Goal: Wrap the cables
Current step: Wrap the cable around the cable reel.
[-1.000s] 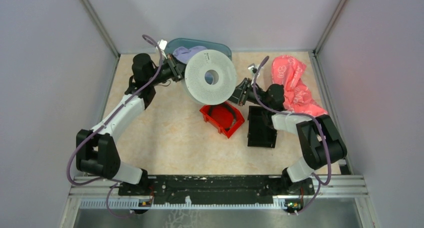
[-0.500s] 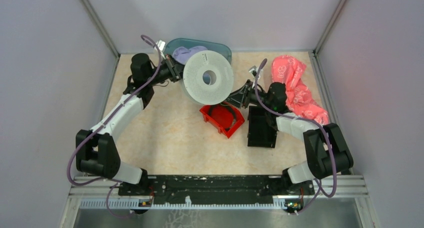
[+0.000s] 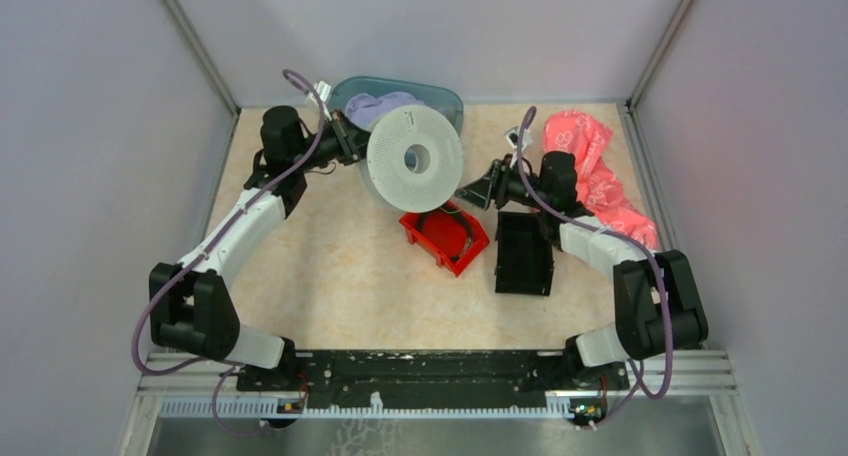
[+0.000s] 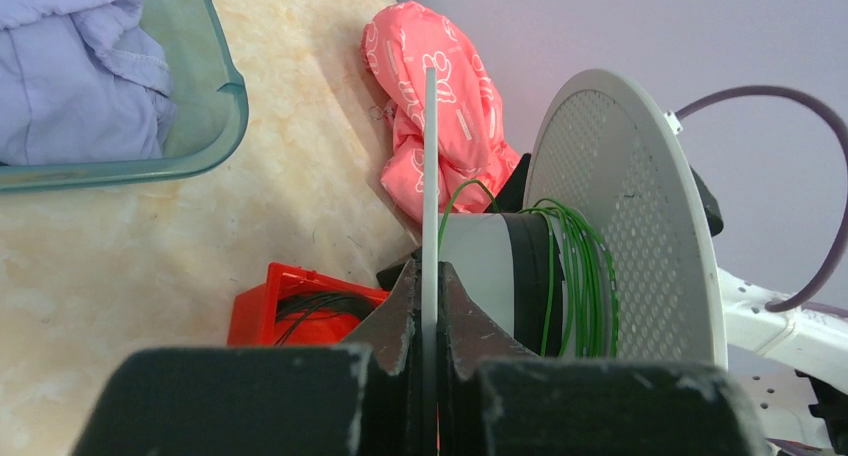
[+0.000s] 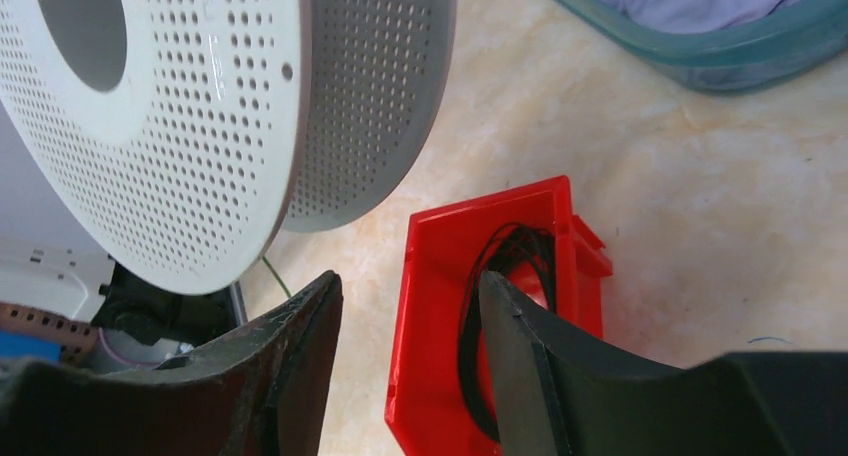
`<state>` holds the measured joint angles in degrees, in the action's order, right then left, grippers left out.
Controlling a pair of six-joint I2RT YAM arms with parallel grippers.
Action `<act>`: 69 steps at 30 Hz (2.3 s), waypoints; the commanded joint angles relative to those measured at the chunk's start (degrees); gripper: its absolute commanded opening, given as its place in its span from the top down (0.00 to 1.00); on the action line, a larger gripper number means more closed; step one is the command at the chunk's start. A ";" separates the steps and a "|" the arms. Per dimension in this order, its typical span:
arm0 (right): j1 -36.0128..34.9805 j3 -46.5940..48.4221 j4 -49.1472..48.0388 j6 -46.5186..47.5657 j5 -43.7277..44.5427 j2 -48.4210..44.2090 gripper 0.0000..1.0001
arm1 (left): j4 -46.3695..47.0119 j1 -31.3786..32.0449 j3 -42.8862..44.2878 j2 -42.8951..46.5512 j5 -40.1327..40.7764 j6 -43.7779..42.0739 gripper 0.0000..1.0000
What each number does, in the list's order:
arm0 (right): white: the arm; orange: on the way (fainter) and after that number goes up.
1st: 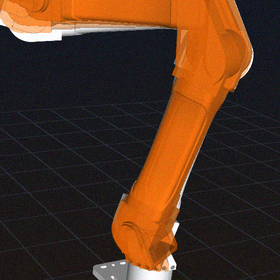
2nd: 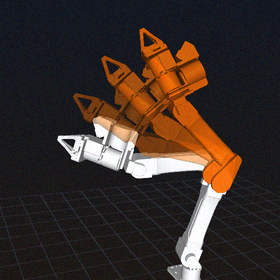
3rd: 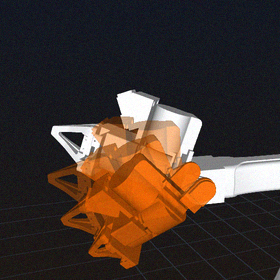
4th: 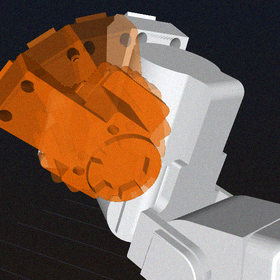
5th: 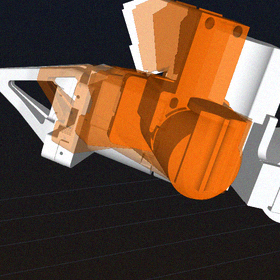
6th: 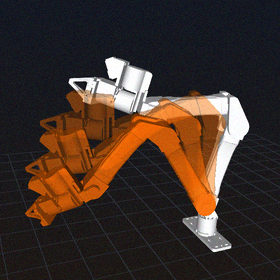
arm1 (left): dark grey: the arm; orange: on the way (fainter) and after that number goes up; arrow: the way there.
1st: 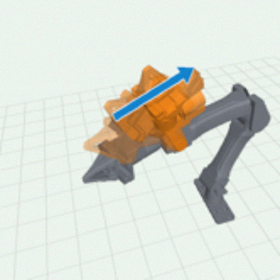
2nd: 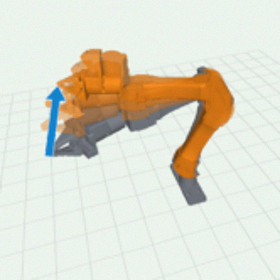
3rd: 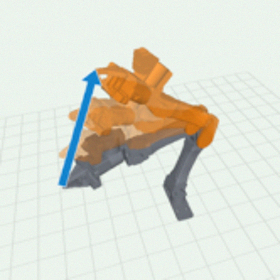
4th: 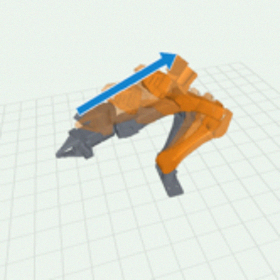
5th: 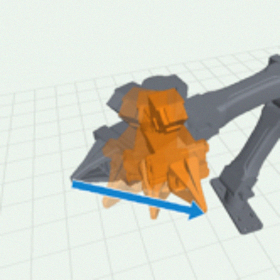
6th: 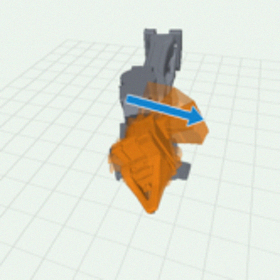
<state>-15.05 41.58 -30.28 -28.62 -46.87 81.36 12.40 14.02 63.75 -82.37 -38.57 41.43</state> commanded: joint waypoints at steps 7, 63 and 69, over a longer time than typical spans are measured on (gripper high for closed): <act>2.02 7.72 7.30 -1.19 6.50 -2.74 0.43 | 1.87 -0.22 1.66 2.82 -0.41 -3.08 1.00; 6.26 0.95 -8.65 -0.47 -8.42 -2.60 0.73 | 0.34 0.83 3.64 4.17 -0.58 -5.96 1.00; 5.60 0.87 -9.31 -0.82 -7.75 -2.80 0.85 | 0.42 0.83 3.45 4.07 -0.59 -5.66 1.00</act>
<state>-8.80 41.98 -35.05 -29.08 -54.35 78.96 8.14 14.68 64.82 -79.81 -38.00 33.98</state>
